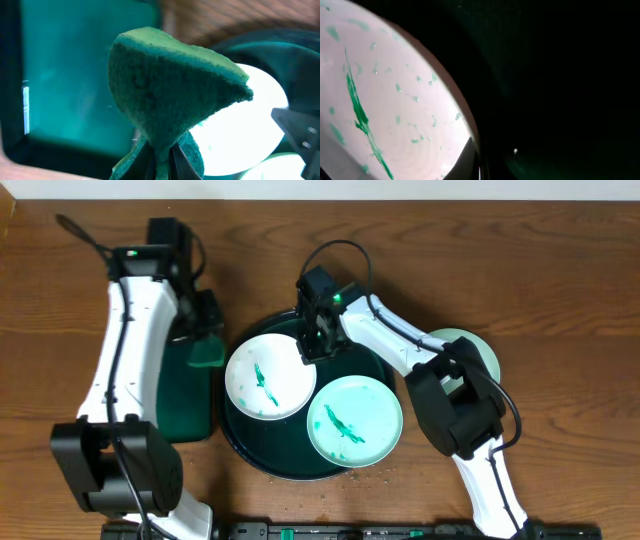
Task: Clean dirty plates on tray and stack at the side
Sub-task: 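Move the right gripper back to grip the next plate's rim, then scrub the held plate with the sponge in the left gripper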
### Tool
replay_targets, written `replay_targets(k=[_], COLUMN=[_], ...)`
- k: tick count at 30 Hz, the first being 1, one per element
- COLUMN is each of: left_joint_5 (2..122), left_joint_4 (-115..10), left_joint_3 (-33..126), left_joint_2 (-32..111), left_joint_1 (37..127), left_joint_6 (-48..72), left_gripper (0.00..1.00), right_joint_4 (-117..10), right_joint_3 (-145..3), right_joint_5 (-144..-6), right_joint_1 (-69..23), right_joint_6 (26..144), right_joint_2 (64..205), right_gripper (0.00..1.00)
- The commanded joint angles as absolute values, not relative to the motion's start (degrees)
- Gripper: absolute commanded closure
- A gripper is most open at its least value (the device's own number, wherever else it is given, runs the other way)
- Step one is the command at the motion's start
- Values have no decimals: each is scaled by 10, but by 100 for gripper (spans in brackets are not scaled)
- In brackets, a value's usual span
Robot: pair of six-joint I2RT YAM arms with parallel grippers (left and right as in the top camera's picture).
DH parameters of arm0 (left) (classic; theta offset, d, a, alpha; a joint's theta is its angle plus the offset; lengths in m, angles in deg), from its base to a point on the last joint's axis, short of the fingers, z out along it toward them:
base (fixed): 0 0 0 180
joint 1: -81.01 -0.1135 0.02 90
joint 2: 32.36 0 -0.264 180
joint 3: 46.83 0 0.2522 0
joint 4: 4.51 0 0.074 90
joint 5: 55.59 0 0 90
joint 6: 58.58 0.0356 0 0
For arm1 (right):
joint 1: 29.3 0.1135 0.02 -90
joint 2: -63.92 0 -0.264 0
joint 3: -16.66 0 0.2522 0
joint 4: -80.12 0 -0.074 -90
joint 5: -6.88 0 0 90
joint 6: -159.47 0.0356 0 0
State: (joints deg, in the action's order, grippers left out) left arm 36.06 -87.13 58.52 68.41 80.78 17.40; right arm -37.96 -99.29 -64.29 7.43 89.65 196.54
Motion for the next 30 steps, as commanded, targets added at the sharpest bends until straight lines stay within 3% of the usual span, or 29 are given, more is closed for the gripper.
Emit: replay_targets(k=[1,16,22,27,30], left_joint_5=[370,379,396,670,678], left_joint_4=[-852,-650,-640,-573,-544], left_joint_3=[548,321,299,299,305], left_joint_2=[679,690,734,756,756], left_joint_1=[855,929,933,936,937], left_joint_6=[133,42,35,177,191], left_gripper=[93,93,93,92,93], right_joint_4=[-376,-377,-375,-375,-375], right_joint_3=[-992,-991,-991,-991,-991], right_joint_5=[-680,-663,-663,-663,-663], right_joint_1=[55,57,57,57,57], right_joint_6=[944,943,942,942,942], right_joint_2=[2016,2030,2030,2030,2030], right_gripper=[99,99,99,99,99])
